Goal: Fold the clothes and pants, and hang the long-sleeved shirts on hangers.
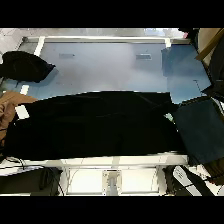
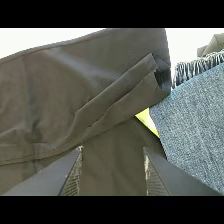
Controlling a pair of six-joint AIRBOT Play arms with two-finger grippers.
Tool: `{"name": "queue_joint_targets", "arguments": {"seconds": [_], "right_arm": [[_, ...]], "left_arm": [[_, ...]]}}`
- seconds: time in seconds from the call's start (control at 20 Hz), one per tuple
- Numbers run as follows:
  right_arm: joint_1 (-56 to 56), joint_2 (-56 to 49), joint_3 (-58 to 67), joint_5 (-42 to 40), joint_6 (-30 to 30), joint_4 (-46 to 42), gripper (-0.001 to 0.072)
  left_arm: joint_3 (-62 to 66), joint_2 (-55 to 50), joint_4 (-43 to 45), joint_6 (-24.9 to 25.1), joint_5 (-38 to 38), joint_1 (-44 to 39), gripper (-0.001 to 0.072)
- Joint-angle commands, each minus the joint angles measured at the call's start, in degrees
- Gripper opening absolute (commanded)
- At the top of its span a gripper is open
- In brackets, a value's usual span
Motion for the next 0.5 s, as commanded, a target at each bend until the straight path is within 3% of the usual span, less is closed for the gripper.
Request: {"name": "queue_joint_targets", "arguments": {"seconds": [0.0, 0.1, 0.15, 0.2, 0.25, 0.45], "right_arm": [[0.0, 0.0, 0.0, -0.1, 0.2, 0.3, 0.0410], [0.0, 0.0, 0.0, 0.2, 0.9, 0.3, 0.0410], [0.0, 0.0, 0.0, 0.4, 0.8, 0.2, 0.0410], [0.0, 0.0, 0.0, 0.7, 0.8, 0.2, 0.0410], [0.0, 0.1, 0.0, 1.1, 0.8, -0.3, 0.0410], [-0.1, 1.2, 1.4, 1.5, 0.5, -4.9, 0.0410]], "left_arm": [[0.1, -3.2, -0.1, 0.2, 0.5, -5.3, 0.0504], [0.1, -4.2, -0.2, -0.3, 0.3, -8.5, 0.0457], [0.4, -4.2, -0.5, -0.3, -0.4, -9.6, 0.0341], [1.4, -4.2, -0.8, -0.3, -1.5, -10.0, 0.0136], [2.7, -4.2, -1.3, -0.3, -2.5, -10.1, 0.0022], [9.4, -3.3, -3.1, -0.9, -8.2, -10.1, 0.0017]]}}
